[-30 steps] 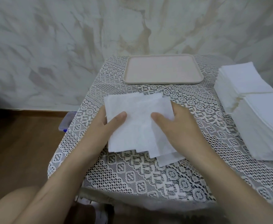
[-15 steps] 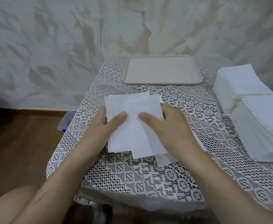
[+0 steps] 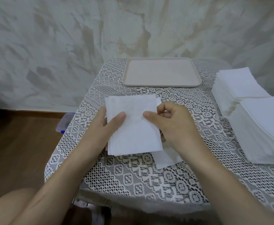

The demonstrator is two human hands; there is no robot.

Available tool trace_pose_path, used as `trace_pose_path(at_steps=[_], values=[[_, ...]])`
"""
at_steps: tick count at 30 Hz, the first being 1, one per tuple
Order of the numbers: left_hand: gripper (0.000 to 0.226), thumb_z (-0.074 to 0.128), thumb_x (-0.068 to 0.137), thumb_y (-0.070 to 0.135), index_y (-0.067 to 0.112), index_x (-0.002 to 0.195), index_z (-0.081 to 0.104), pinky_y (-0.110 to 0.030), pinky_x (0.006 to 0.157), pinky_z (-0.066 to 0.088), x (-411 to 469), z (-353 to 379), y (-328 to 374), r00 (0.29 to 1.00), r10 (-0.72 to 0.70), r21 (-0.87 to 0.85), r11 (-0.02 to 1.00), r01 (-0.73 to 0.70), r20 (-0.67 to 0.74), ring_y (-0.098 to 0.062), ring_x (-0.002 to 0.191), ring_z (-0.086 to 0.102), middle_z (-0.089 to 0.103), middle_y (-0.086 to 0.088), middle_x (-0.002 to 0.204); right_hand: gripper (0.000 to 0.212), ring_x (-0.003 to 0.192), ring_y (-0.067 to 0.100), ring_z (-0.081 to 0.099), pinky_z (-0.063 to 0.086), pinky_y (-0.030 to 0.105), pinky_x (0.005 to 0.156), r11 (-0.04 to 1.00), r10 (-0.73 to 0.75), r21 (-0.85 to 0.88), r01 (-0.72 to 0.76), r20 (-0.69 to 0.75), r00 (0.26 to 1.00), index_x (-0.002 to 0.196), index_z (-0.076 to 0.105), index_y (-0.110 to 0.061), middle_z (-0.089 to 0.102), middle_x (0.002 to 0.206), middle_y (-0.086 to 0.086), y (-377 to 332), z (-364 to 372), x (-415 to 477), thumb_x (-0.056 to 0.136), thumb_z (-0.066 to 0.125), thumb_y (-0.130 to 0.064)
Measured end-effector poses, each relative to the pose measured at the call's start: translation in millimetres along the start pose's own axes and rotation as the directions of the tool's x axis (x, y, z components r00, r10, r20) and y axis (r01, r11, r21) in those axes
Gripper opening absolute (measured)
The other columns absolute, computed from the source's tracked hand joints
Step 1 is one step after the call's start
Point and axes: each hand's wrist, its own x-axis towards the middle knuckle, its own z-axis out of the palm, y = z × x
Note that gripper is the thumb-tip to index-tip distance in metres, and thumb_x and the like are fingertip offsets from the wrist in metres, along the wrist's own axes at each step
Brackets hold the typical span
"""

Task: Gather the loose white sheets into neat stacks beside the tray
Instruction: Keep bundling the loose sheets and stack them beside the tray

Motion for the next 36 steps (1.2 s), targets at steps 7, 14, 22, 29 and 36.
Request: trace_pose_path(at_steps=[7, 14, 22, 29, 36], values=[[0.054, 0.078, 0.089, 0.036, 0.027, 0.138, 0.058, -0.043, 0.085, 0.064, 2, 2, -1, 1.0, 0.021, -0.096, 0.995, -0.023, -0.023, -0.025, 0.111, 0.075, 0.075, -0.002, 0.126, 0.032, 0.064, 0.001, 0.057, 0.051, 0.033, 0.068, 0.989, -0.016, -0.151, 0.012, -0.023, 1.0, 0.092, 0.058, -0.034, 0.061, 0.078, -0.014, 8, 10, -4, 0.08, 0.076, -0.057], [0.059, 0.068, 0.089, 0.032, 0.017, 0.145, 0.056, -0.047, 0.094, 0.063, -2, 8, -1, 0.997, -0.008, -0.413, 0.91, -0.025, -0.079, -0.03, 0.121, 0.071, 0.072, -0.011, 0.134, 0.054, 0.099, 0.008, 0.072, 0.06, 0.038, 0.091, 0.986, 0.144, 0.025, -0.165, 0.369, 0.918, 0.121, 0.068, -0.034, 0.075, 0.111, -0.009, 6, 5, -17, 0.075, 0.083, -0.058], [0.078, 0.088, 0.071, 0.03, 0.03, 0.14, 0.051, -0.021, 0.065, 0.058, -8, -48, 6, 0.991, 0.091, 0.058, 0.994, -0.097, 0.095, -0.013, 0.096, 0.076, 0.078, 0.005, 0.117, 0.034, 0.092, 0.005, 0.072, 0.059, 0.032, 0.082, 0.999, -0.015, 0.053, -0.002, 0.318, 0.948, 0.115, 0.062, -0.029, 0.073, 0.104, -0.012, -2, -4, -23, 0.087, 0.08, -0.025], [0.09, 0.091, 0.07, 0.039, 0.019, 0.148, 0.05, -0.031, 0.106, 0.049, -23, -63, -10, 0.978, 0.078, 0.38, 0.913, -0.149, 0.195, -0.004, 0.13, 0.061, 0.066, 0.012, 0.139, 0.059, 0.111, -0.005, 0.057, 0.054, 0.031, 0.089, 0.926, -0.098, -0.323, 0.195, 0.293, 0.951, 0.124, 0.039, -0.057, 0.056, 0.121, -0.028, 18, 22, -38, 0.079, 0.077, -0.057], [0.098, 0.09, 0.063, 0.044, 0.014, 0.147, 0.05, -0.016, 0.096, 0.051, -23, -62, -18, 0.97, 0.146, 0.334, 0.92, -0.205, 0.194, -0.006, 0.129, 0.062, 0.067, 0.011, 0.138, 0.079, 0.119, -0.006, 0.043, 0.046, 0.023, 0.092, 0.857, -0.245, -0.396, 0.329, 0.25, 0.937, 0.119, 0.031, -0.068, 0.042, 0.122, -0.038, 21, 36, -33, 0.064, 0.087, -0.06]])
